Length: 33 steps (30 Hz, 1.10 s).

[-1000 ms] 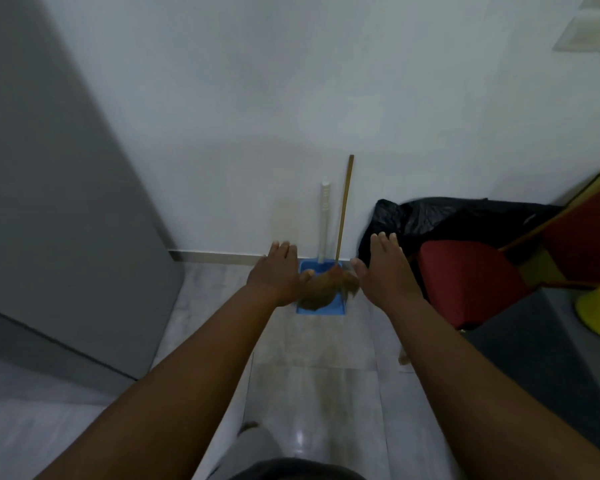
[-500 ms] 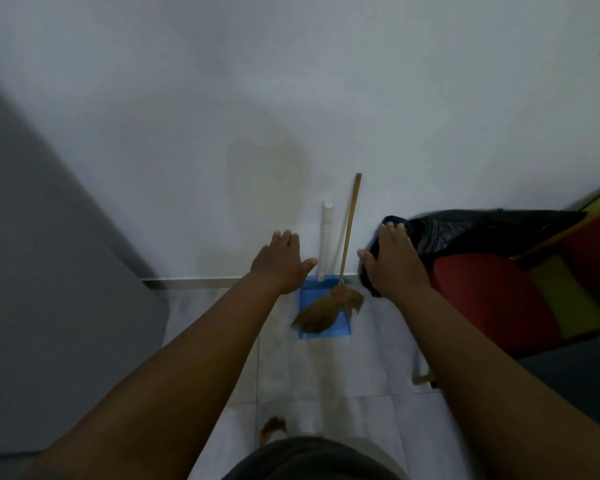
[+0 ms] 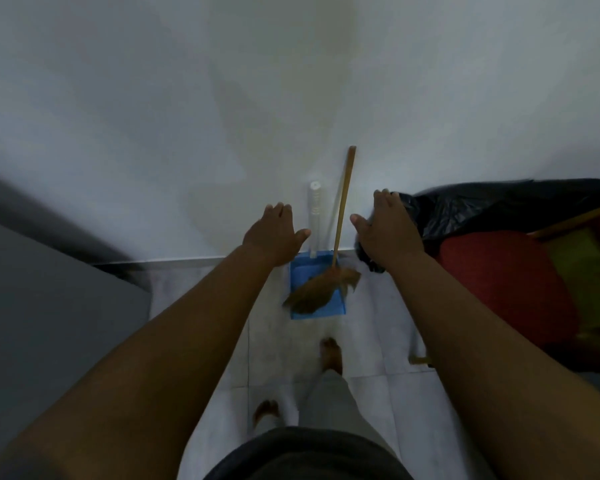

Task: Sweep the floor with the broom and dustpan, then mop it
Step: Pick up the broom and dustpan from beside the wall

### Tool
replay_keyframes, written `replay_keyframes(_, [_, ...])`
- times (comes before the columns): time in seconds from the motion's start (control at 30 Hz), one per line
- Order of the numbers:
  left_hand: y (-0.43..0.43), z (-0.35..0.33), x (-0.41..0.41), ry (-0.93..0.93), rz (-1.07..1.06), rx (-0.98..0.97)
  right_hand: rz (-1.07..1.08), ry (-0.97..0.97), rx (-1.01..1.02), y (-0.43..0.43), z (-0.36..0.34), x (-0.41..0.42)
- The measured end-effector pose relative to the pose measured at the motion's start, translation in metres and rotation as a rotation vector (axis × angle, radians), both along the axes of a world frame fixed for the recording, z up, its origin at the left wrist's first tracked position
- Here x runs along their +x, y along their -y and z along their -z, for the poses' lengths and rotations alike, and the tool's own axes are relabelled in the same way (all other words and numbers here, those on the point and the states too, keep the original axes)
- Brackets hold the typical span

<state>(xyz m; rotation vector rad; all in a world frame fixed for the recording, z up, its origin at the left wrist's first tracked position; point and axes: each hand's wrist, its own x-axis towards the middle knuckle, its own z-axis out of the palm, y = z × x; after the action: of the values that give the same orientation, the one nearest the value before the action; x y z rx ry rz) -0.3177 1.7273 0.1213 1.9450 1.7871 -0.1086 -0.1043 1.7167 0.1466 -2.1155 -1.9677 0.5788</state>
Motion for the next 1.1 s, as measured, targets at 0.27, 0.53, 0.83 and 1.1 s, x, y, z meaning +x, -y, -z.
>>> replay_keyframes(0.27, [-0.071,0.047,0.035,0.044,-0.113,-0.055,-0.111,0.034,-0.131,-0.095,0.04,0.028])
replay_keyframes(0.53, [-0.122,0.097,0.042,0.083,-0.177,-0.08,-0.065,-0.024,-0.231,-0.165,0.088,0.022])
replay_keyframes(0.83, [-0.203,0.167,0.052,0.216,-0.235,-0.147,0.22,-0.177,-0.242,-0.237,0.148,0.014])
replay_keyframes(1.1, [-0.236,0.209,0.06,0.35,-0.281,-0.082,0.162,-0.144,-0.224,-0.25,0.183,0.011])
